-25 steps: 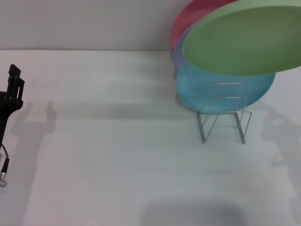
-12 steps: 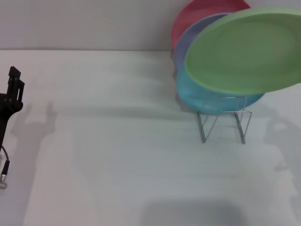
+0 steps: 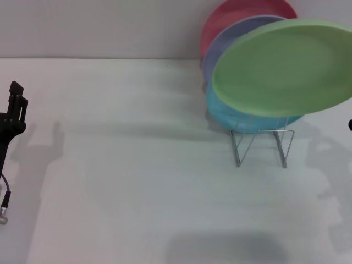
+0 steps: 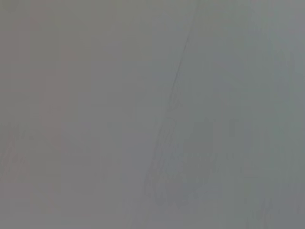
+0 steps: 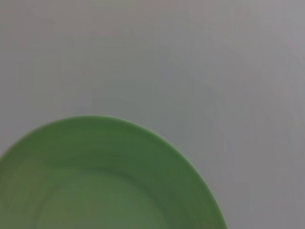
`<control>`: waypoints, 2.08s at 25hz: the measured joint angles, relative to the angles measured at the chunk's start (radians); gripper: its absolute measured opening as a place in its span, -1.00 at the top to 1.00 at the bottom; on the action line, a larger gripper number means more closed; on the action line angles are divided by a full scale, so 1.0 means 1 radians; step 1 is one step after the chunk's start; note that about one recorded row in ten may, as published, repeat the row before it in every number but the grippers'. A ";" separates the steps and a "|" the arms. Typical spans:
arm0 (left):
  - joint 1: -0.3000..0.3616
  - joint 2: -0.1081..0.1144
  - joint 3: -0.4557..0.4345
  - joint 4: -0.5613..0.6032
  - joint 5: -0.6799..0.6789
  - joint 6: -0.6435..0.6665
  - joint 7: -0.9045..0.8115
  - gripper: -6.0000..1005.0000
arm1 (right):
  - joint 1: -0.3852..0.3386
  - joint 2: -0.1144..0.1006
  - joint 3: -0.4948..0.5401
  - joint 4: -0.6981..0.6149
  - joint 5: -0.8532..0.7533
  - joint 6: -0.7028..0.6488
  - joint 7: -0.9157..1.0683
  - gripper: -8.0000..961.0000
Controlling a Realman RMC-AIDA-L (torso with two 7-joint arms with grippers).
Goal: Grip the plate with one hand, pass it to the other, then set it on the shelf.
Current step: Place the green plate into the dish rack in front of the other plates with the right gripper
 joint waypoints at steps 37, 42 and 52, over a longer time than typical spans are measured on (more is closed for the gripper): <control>-0.007 0.006 -0.004 0.004 0.000 -0.011 -0.002 -0.33 | -0.004 0.017 0.024 -0.093 0.001 0.123 -0.001 0.93; -0.007 0.006 -0.004 0.003 0.000 -0.011 -0.002 -0.34 | -0.006 0.021 0.022 -0.109 0.001 0.123 0.001 0.93; -0.004 0.005 -0.004 0.003 0.000 -0.011 -0.004 -0.35 | 0.004 0.066 0.026 -0.185 0.001 0.123 0.005 0.93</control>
